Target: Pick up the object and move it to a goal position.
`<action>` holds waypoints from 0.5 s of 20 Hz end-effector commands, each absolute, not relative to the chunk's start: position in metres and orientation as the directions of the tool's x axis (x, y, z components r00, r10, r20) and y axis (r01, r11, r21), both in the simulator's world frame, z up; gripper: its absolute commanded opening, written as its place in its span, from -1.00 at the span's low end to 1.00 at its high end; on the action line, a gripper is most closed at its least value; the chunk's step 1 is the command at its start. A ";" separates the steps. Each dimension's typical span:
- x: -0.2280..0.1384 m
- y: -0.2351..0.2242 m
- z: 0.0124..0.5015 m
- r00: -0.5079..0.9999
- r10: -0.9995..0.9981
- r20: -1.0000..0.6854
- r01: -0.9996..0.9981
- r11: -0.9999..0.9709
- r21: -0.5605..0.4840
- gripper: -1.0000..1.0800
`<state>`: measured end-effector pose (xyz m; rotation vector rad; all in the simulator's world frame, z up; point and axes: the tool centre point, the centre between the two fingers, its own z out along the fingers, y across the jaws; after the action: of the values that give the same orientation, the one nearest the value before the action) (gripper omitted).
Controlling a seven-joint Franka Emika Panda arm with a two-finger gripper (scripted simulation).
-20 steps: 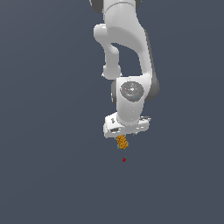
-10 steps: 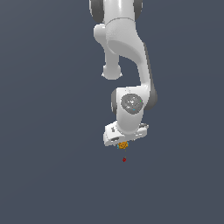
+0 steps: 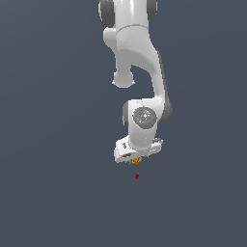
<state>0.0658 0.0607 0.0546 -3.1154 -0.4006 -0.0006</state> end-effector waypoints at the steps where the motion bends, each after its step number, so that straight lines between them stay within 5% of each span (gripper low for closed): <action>1: 0.065 0.061 0.043 0.967 0.254 -0.001 0.254 -0.967 0.000 0.92; 10: 0.066 0.061 0.015 0.967 0.255 0.000 0.255 -0.967 0.000 0.92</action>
<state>0.0650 0.0607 0.0158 -3.1154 -0.4039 0.0033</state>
